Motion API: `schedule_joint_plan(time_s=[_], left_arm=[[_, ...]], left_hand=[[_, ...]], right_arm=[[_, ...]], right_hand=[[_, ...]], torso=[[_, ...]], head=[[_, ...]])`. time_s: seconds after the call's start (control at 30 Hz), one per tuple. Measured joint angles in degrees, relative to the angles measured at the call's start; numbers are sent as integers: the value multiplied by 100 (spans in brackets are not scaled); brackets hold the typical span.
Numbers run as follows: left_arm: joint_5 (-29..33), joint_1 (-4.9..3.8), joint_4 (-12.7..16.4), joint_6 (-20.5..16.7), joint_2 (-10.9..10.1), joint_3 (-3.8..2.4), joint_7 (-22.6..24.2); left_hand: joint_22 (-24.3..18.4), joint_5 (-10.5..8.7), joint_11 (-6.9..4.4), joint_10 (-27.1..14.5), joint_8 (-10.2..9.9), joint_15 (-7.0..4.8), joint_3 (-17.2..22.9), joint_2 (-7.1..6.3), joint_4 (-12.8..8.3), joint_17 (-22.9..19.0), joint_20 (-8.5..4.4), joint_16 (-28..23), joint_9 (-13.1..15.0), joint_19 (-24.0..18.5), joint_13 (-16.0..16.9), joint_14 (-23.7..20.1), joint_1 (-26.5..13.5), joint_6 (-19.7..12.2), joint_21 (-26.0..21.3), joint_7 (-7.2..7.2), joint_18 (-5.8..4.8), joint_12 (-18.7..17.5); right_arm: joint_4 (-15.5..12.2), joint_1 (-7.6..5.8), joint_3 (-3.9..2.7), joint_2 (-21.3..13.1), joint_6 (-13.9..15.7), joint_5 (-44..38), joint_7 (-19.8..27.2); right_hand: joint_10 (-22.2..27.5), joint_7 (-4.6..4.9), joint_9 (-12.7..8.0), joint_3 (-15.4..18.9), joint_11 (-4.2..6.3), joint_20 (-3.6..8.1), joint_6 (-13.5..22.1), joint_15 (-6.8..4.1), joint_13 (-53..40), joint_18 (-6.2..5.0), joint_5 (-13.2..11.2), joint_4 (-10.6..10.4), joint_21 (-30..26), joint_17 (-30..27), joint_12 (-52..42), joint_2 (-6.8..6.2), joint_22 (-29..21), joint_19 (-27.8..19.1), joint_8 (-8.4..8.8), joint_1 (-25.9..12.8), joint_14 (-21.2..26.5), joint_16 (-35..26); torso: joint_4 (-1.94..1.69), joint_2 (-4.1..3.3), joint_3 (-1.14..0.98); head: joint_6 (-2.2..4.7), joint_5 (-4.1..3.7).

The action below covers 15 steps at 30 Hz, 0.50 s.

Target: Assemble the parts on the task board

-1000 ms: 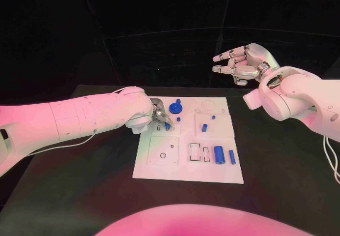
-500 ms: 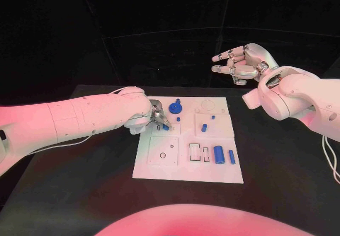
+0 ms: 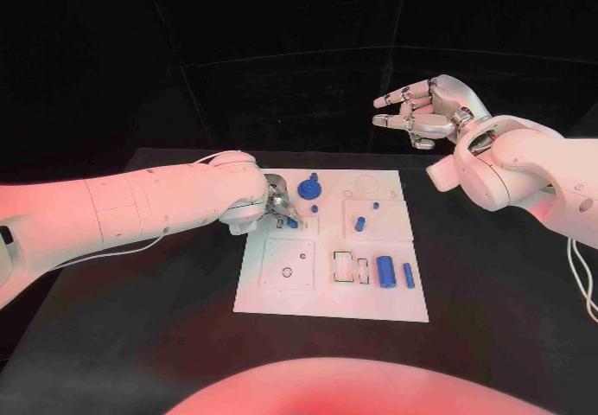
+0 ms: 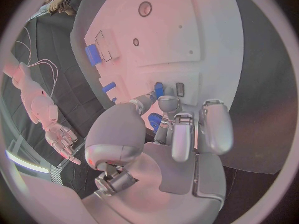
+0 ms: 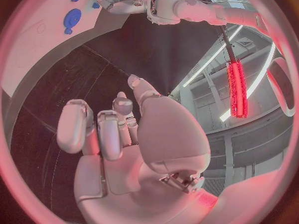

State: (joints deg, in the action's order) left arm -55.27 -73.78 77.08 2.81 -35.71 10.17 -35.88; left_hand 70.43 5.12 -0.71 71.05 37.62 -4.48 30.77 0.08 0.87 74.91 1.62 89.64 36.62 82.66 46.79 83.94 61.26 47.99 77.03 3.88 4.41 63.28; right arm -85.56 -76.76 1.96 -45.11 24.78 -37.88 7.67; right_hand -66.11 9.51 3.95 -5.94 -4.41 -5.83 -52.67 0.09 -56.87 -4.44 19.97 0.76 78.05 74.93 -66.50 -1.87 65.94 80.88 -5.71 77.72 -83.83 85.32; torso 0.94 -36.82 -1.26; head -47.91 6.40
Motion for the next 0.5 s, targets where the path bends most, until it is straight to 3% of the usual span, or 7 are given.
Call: schedule_joint_plan(time_s=[0.13,0.27,0.4,0.5], left_arm=[[-2,0,-5,19,3,0,-4],[-3,0,-22,45,15,3,-21],[-4,0,-45,65,33,3,-46],[-4,-2,-63,78,52,3,-57]], left_hand=[[17,-3,-22,21,75,0,27,-93,22,0,-8,0,55,8,92,0,-94,-17,0,-44,0,45],[43,-2,-74,73,123,-13,159,-263,-132,0,-29,0,66,29,161,13,-269,74,0,-137,0,122],[74,-2,-94,94,133,-43,230,-324,-405,0,-51,0,70,51,207,1,-446,151,30,-164,0,172],[92,-2,-94,94,166,-43,49,-338,-370,0,-51,0,70,51,228,1,-460,171,30,-164,0,196]], right_arm=[[2,0,0,3,-3,-2,2],[2,0,0,3,-6,-3,3],[1,0,0,1,-10,-3,4],[-1,0,0,-1,-12,-4,4]], right_hand=[[0,0,0,0,0,0,0,0,0,0,0,0,0,0,0,0,0,0,0,0,0,0],[0,0,0,0,0,0,0,0,0,0,0,0,0,0,0,0,0,0,0,0,0,0],[0,0,0,0,0,0,0,0,0,0,0,0,0,0,0,0,1,0,0,0,0,0],[0,0,0,0,0,0,0,0,0,-1,0,0,0,-1,0,0,1,0,0,0,0,0]], torso=[[0,-1,0],[5,-1,-2],[10,0,-4],[10,0,-4]], head=[[-6,7],[-8,8],[-8,9],[-8,-2]])
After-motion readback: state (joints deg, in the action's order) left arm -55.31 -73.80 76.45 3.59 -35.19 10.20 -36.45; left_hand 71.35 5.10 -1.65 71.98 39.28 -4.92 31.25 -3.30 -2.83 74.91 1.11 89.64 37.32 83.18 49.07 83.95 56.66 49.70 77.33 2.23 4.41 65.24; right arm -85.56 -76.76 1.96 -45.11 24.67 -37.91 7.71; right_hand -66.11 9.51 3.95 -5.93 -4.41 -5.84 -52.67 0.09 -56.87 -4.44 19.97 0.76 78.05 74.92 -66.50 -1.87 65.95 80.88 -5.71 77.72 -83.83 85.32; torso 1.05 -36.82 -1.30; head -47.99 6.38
